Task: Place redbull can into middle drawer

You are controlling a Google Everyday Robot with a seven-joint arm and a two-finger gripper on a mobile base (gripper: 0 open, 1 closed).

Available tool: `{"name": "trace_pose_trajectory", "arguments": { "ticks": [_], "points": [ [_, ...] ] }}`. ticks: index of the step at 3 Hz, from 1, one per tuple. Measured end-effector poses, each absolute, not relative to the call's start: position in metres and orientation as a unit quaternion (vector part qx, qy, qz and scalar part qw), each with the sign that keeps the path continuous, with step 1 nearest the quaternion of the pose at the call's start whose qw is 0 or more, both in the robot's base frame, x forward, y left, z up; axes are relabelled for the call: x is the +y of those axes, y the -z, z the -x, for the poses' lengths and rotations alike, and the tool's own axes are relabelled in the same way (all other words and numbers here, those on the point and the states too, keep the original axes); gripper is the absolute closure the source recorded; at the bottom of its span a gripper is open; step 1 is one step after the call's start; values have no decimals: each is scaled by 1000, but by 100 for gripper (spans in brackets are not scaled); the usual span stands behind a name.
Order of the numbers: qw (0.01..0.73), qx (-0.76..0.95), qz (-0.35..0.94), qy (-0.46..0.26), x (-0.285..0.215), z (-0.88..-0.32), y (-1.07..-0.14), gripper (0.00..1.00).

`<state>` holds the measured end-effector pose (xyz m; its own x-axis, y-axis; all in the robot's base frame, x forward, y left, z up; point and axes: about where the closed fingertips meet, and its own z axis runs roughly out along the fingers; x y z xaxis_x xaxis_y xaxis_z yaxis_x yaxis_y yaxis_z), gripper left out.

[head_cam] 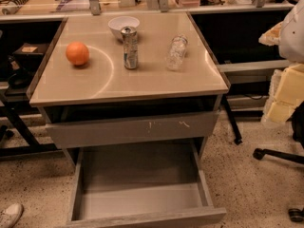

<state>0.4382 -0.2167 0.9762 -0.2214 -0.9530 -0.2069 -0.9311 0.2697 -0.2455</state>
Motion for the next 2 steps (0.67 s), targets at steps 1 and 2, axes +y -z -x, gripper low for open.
{"name": "trace_pose_trajectory", "arguments": {
  "ticks": [1, 2],
  "points": [
    [161, 781, 603, 35, -217, -438, -977, 0],
    [191, 795, 575, 0, -212, -444, -970, 0]
  ]
}}
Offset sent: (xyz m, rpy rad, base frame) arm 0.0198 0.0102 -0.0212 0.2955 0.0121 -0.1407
